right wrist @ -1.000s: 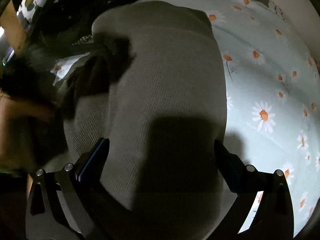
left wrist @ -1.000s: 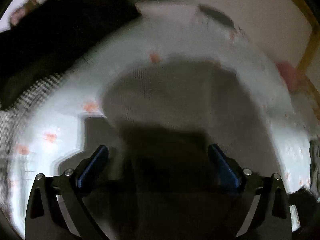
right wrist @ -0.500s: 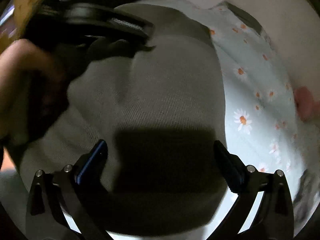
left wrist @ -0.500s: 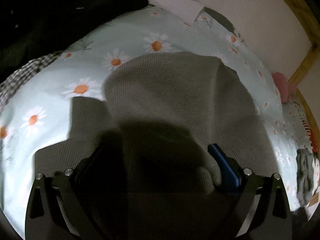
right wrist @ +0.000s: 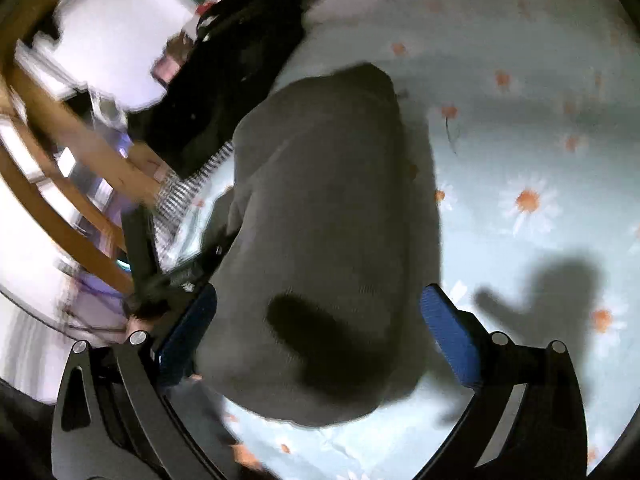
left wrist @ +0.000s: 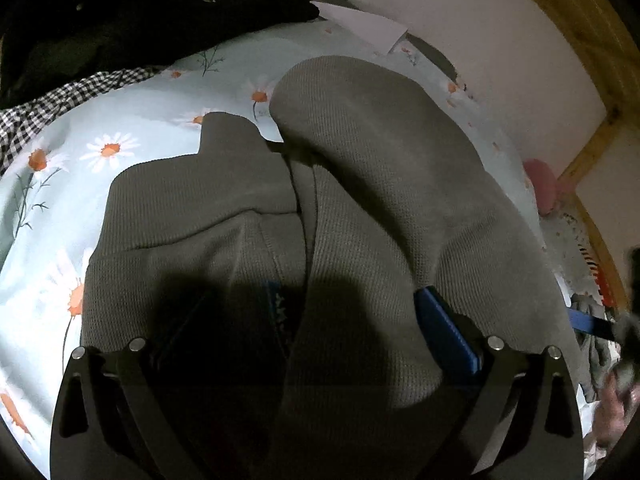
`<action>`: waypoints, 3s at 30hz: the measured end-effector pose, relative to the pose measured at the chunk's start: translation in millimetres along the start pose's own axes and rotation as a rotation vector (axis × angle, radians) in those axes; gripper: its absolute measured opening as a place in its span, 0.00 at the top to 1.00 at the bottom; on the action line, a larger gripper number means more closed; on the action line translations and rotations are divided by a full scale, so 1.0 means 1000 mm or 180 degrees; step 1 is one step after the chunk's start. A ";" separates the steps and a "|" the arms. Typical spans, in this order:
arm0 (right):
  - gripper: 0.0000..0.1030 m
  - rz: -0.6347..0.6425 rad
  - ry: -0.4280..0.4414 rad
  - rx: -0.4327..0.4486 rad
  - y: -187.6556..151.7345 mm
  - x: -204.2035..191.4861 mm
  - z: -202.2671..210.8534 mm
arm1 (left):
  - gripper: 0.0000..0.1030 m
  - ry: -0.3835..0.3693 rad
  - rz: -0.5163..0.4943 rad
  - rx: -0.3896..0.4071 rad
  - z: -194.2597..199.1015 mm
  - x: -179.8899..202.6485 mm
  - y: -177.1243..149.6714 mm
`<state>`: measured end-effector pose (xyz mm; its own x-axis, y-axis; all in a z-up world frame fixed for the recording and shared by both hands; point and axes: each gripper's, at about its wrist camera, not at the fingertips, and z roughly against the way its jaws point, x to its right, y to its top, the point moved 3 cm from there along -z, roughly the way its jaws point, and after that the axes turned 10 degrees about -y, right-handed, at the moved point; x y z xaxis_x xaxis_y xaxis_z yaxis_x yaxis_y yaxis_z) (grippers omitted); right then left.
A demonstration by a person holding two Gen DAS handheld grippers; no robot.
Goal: Fold large clothes
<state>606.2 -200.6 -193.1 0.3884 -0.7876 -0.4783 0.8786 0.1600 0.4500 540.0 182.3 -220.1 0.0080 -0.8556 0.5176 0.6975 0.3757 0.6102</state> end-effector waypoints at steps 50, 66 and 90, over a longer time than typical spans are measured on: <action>0.38 -0.3106 0.1790 0.0593 -0.214 -0.018 -0.009 | 0.06 -0.1906 0.3154 0.0580 0.126 0.057 -0.245; 0.02 -0.2606 0.1283 0.0369 -0.222 0.018 0.014 | 0.59 -0.2012 0.2723 -0.0247 0.060 0.076 -0.233; 0.34 -0.1249 0.1053 0.0994 -0.102 0.010 0.140 | 0.63 -0.2172 0.1065 0.0006 0.050 0.223 -0.138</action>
<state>481.1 -308.2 -138.3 0.1616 -0.5176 -0.8403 0.8701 -0.3271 0.3687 409.5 -42.7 -158.5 -0.2266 -0.2860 0.9311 0.7345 0.5776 0.3562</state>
